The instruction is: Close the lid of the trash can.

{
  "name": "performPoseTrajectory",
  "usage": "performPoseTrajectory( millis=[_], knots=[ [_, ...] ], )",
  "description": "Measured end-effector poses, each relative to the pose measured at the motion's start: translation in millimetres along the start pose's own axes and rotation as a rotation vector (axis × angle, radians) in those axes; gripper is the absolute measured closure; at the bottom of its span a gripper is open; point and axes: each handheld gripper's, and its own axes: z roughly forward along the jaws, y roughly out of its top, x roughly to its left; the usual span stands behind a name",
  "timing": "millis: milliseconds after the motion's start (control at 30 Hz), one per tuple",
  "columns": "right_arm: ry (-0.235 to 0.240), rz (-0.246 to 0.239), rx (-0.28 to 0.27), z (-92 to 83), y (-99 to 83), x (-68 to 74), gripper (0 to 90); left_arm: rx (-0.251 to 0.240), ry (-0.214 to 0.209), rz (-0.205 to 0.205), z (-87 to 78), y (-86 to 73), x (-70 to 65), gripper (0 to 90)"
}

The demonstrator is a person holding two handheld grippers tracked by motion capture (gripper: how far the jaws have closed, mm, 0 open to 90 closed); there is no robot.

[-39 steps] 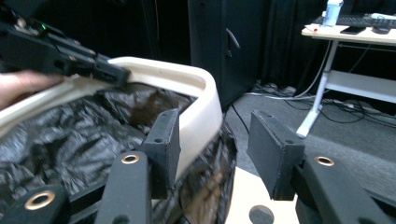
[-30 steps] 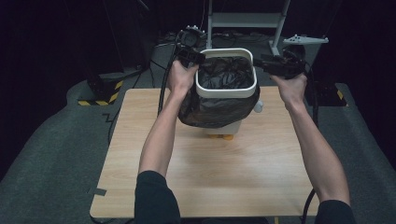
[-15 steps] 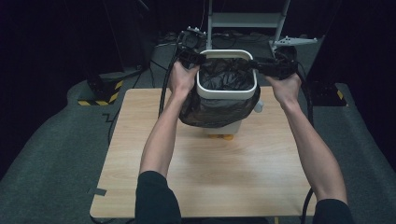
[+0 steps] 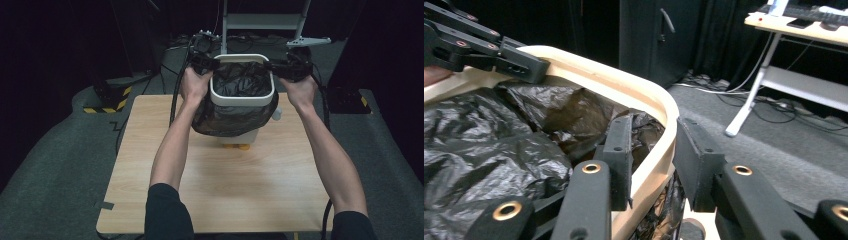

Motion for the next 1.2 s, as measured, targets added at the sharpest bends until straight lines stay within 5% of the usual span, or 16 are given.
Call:
performPoseTrajectory(
  millis=[667, 933, 1200],
  knots=[
    [0.004, 0.020, 0.033, 7.6, -3.3, -5.0, 71.0, -0.017, -0.030, -0.032, 3.5, -4.8, 2.9, 76.6],
    [0.009, 0.037, 0.032, 7.9, -3.0, -4.9, 69.5, -0.059, -0.050, -0.053, -16.4, -4.0, 1.7, 58.6],
    [0.015, 0.040, 0.034, 6.9, -2.8, -5.4, 68.2, -0.066, -0.058, -0.022, -41.1, -14.4, -9.6, 57.2]
  ],
)
